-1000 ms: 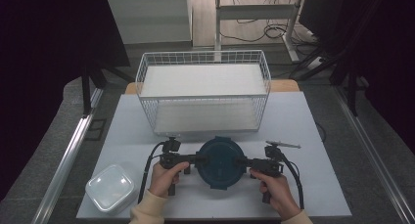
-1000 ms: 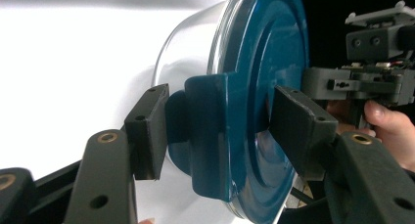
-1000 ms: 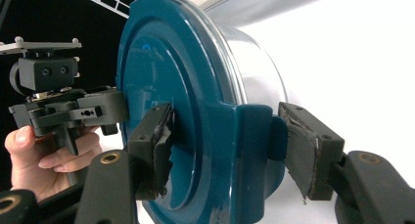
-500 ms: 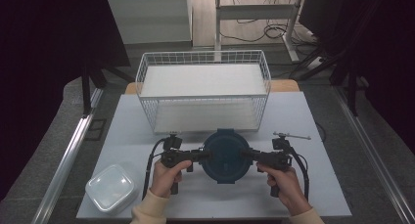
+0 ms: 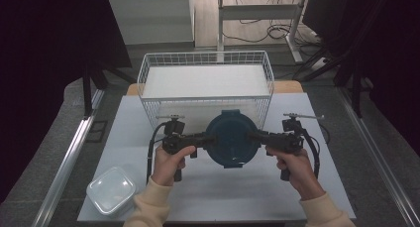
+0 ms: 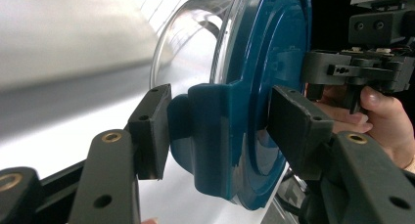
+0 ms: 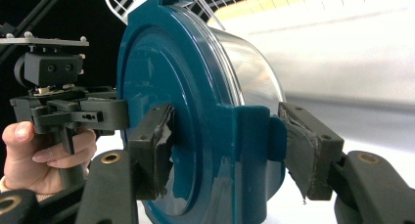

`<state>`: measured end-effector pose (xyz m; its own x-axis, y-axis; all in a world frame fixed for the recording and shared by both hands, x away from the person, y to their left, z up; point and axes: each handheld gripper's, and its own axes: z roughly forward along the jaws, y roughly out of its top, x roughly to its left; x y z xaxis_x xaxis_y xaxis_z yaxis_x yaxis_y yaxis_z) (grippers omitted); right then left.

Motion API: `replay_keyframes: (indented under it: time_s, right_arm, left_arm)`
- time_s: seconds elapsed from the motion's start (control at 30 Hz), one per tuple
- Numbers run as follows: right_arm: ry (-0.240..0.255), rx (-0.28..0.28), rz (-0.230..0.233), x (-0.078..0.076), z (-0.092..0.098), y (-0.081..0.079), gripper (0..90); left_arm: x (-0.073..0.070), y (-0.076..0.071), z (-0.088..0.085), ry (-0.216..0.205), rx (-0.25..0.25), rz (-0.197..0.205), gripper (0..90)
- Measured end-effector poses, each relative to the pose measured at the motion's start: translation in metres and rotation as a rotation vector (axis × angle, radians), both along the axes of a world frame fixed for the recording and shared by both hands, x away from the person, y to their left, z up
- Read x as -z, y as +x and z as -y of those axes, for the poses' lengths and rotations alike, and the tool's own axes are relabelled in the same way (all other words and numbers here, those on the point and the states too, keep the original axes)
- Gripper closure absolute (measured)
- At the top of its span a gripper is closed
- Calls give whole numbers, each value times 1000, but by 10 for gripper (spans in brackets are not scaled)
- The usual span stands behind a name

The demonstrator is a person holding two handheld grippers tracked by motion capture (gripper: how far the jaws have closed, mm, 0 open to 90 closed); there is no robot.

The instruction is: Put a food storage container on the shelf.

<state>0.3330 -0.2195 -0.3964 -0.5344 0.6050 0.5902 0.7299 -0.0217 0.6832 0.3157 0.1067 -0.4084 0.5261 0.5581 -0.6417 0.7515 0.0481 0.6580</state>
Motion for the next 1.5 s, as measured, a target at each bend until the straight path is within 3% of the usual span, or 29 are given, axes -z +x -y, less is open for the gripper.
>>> replay_keyframes:
  time_s: [0.1, 0.27, 0.53, 0.87, 0.97, 1.23, 1.5]
  right_arm:
    - [8, -5, 22, -16, 2, 10, 405]
    - [7, -11, 43, -34, 2, 22, 406]
    - [-3, -26, 71, -60, -2, 33, 412]
    - [-17, -40, 90, -91, -19, 60, 418]
    - [-8, -45, 90, -99, -21, 70, 418]
    - [-22, -64, 105, -116, -34, 90, 425]
    - [-36, -78, 89, -118, -42, 111, 426]
  left_arm:
    - [-18, 9, 1, 8, -3, 25, 438]
    - [-35, 19, 1, 8, -10, 43, 438]
    - [-54, 29, -5, -11, -12, 61, 438]
    - [-76, 51, -20, -44, -36, 55, 437]
    - [-88, 59, -24, -41, -49, 65, 437]
    - [-92, 74, -37, -80, -65, 59, 438]
    - [-90, 91, -44, -93, -77, 29, 439]
